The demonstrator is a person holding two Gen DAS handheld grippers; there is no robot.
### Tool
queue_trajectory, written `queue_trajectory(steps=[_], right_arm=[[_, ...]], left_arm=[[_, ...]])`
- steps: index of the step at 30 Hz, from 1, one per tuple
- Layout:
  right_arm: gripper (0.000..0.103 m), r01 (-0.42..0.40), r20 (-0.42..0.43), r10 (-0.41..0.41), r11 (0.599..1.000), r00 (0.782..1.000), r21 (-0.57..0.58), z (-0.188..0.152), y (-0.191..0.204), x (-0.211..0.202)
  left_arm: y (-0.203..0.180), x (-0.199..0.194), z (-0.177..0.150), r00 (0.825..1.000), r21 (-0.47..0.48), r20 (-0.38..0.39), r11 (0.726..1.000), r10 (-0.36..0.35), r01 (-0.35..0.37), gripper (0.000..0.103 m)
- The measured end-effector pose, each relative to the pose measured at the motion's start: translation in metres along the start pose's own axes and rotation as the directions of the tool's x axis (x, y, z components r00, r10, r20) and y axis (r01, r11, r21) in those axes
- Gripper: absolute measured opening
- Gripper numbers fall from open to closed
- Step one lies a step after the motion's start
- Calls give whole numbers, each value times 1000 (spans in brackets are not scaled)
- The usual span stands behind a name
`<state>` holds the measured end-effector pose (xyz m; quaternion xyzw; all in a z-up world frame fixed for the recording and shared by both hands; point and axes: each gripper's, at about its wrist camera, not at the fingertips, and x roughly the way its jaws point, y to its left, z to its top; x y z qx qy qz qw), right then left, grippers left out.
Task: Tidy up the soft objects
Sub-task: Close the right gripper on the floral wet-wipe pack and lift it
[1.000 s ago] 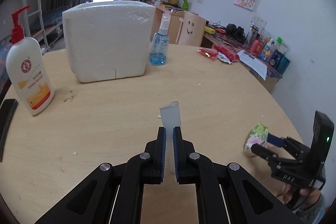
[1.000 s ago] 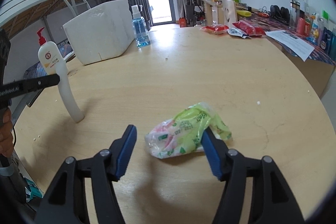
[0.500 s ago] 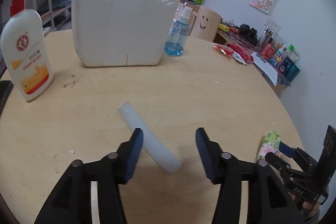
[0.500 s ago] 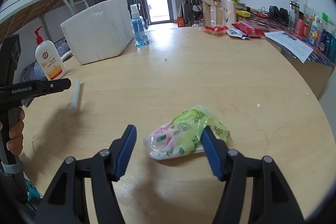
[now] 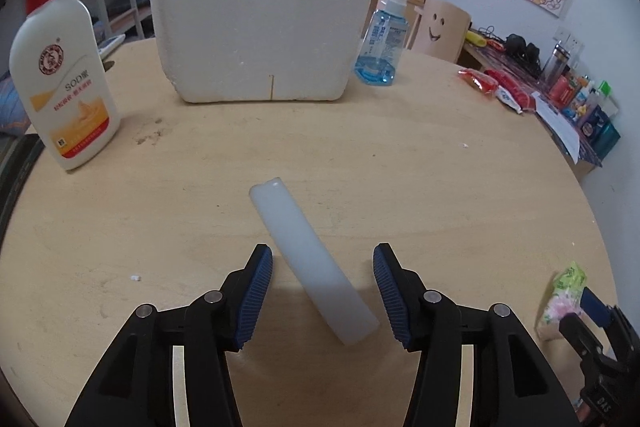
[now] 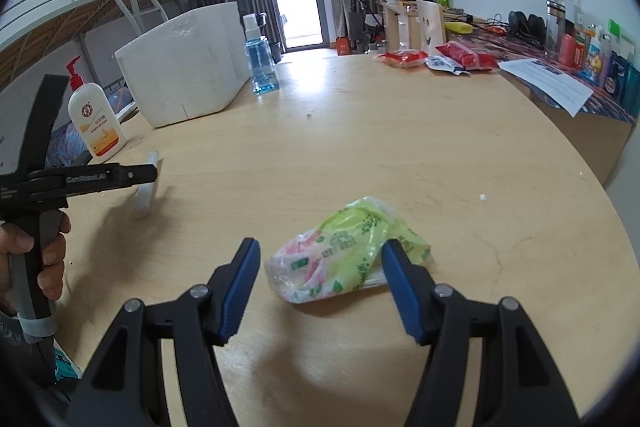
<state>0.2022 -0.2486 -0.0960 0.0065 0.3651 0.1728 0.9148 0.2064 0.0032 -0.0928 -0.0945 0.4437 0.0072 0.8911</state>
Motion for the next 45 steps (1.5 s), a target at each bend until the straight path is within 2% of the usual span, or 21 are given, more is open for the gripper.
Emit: queue_trajectory(steps=[4,8,13,18,24,27,34,40,41,43,44,45], right_arm=[[69,6,5,-6,1000,1000,10,-2,-4,-3],[72,25,10,-25,999,1000,31,-4,-9,-6],[72,60,19,-62,995,998,82,-7,-11,-9],[72,92,2,-93,987,996,129,-6,-2,-2],[73,182,0,-186,964,983,192,-9,8,-2],[73,215,-1,-221,951,975,221,-11,15,1],[73,293,-21,-299,916,954,272,-11,22,9],[72,347,-29,-357,881,934,320,-11,18,8],[70,351,-25,-363,880,932,321,-11,18,7],[60,353,-33,-362,878,932,322,-12,16,7],[53,367,-31,-377,875,926,315,-12,17,7],[50,382,-33,-391,873,920,305,-13,17,7]], left_arm=[[-1,8,0,999,-5,-25,1000,20,-20,39],[-1,7,0,999,2,-16,999,46,-46,27],[-2,5,-1,999,27,16,999,41,-41,11],[1,-1,3,999,49,45,998,27,-29,10],[5,-11,1,996,104,89,994,4,-14,8],[8,-16,0,994,135,97,991,-40,27,8],[17,-34,0,980,217,176,975,-93,54,8],[26,-41,1,969,242,209,967,-134,82,8],[26,-41,2,967,245,209,965,-145,91,8],[28,-40,1,966,249,203,963,-158,106,8],[28,-39,1,967,248,197,962,-163,112,8],[28,-40,0,967,250,194,961,-165,114,8]])
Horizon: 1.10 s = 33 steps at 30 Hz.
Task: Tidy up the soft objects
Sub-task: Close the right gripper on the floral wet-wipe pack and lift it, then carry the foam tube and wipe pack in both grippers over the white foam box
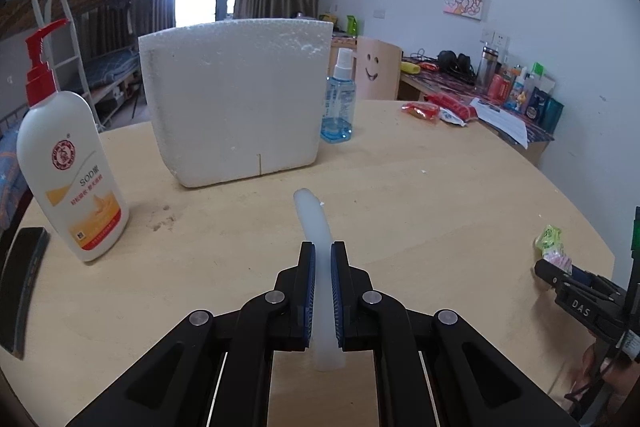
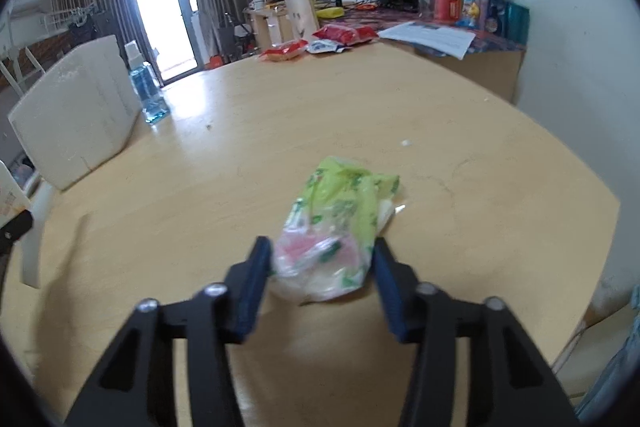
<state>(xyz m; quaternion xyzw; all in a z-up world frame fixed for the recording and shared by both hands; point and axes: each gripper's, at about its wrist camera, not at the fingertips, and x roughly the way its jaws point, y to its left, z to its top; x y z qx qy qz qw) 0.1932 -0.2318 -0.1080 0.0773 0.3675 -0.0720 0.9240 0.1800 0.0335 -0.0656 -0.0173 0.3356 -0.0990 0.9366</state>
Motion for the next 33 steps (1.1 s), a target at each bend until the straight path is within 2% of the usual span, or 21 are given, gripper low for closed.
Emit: queue_trajectory(steps=[4,6,17,23,33], right_arm=[[41,9,17,-8,998,1000,-59,-3,5,0],[39,-29,28,30,998,999,-64,-3,3,-1],[39,-136,96,147,984,984,-113,10,12,-27],[39,-219,113,243,957,963,-191,13,35,-38],[39,-350,108,399,883,911,-313,18,78,-51]], left_arm=[[-2,-4,-1,1000,9,11,1000,-18,18,8],[-1,-6,-1,1000,6,16,1000,-24,24,8],[3,-21,-3,999,-1,45,1000,10,-10,8],[6,-32,-4,997,1,67,999,38,-38,8],[20,-57,-4,988,-36,115,994,107,-104,9]])
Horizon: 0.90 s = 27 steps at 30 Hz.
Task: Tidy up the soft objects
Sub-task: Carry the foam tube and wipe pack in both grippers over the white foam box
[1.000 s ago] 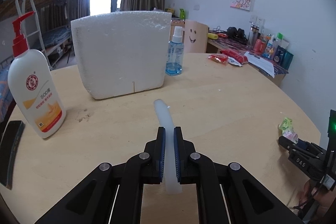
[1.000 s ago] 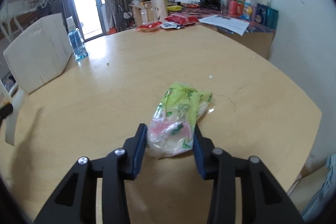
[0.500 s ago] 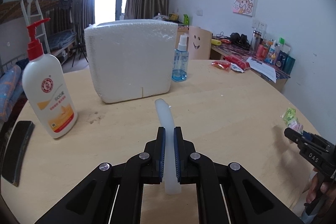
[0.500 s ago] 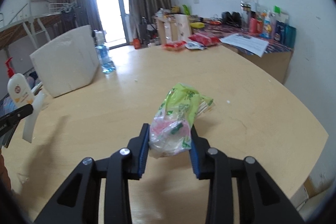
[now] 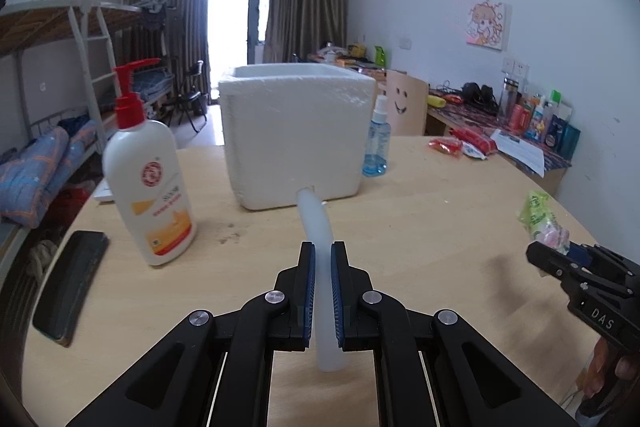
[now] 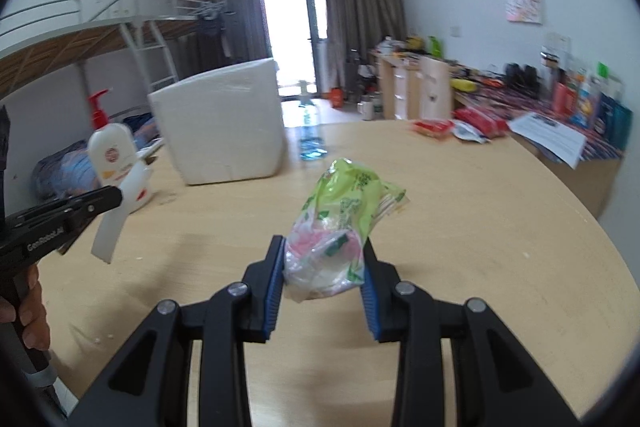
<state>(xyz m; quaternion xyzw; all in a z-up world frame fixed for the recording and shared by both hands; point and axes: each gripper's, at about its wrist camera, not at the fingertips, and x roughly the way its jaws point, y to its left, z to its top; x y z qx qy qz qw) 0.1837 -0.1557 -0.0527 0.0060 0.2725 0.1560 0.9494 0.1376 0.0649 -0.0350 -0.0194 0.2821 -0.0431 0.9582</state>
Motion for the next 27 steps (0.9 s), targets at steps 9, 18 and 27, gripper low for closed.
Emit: queue_trajectory(steps=[9,18,27], right_arm=[[39,-137,14,139,987,990,-88,14,37,6],[39,-215,11,219,967,976,-137,28,58,13],[39,-234,29,242,958,970,-167,48,65,12]], left_arm=[[16,-20,4,997,-35,35,997,69,-68,9],[24,-35,10,990,-52,67,992,121,-117,9],[20,-37,26,989,-47,81,991,126,-122,9]])
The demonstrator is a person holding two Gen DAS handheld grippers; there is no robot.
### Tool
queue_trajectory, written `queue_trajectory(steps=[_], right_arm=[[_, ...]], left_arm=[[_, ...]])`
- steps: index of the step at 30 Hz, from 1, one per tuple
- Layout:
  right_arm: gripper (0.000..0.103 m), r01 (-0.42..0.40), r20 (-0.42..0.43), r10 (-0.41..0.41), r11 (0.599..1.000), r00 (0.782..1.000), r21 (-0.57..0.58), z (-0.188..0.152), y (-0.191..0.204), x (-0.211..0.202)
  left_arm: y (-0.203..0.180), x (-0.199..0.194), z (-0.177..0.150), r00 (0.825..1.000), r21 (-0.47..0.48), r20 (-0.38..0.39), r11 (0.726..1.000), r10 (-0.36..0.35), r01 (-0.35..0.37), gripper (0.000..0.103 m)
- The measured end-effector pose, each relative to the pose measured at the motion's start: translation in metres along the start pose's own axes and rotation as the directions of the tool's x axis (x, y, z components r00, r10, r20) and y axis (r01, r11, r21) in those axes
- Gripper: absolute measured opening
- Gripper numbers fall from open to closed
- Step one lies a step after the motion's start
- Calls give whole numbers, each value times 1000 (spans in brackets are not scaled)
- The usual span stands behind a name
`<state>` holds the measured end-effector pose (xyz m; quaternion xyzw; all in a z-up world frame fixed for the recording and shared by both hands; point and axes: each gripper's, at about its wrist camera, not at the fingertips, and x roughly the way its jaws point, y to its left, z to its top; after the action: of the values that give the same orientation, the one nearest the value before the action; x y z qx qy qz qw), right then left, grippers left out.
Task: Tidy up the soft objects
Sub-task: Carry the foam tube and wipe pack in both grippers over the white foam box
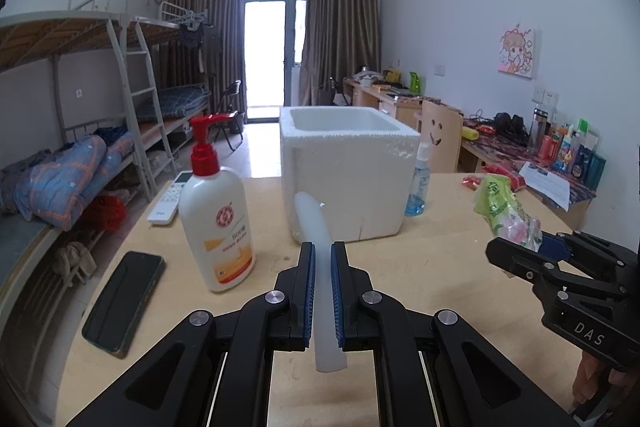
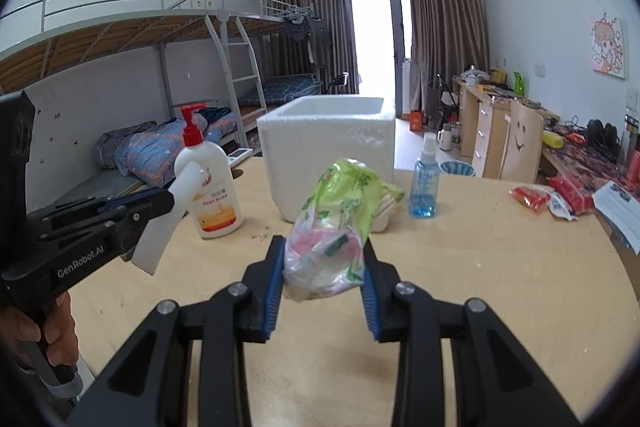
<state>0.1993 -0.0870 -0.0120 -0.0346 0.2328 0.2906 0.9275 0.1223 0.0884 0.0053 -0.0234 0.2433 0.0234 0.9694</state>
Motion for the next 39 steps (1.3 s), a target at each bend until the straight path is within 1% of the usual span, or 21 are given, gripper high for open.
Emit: queue_trajectory(steps=[2,5,15,19,23,31,36,39], right_arm=[[39,-8,5,8,1000,1000,-5,5,0,0],[39,-21,10,21,1000,1000,-2,11,-2,0],[39,-29,28,29,999,999,-21,33,-4,1],[39,-23,32,25,999,999,-47,46,-2,5],[39,-17,45,21,997,999,-73,57,-3,7],[39,-72,37,75,994,996,-82,79,-7,27],[39,-82,40,86,993,996,-82,93,-10,40],[39,-72,42,75,994,996,-82,99,-12,47]], left_arm=[[-1,1,6,999,-4,-4,999,-36,36,9],[-5,1,15,999,1,-1,999,-54,54,9],[-10,9,43,998,13,22,998,-63,63,9],[-12,18,56,996,12,15,997,-83,83,9],[-14,23,67,996,15,27,996,-86,85,9],[-14,38,88,995,30,42,996,-89,88,9],[-12,48,101,995,39,52,995,-89,87,9],[-10,54,108,995,38,58,996,-85,83,9]])
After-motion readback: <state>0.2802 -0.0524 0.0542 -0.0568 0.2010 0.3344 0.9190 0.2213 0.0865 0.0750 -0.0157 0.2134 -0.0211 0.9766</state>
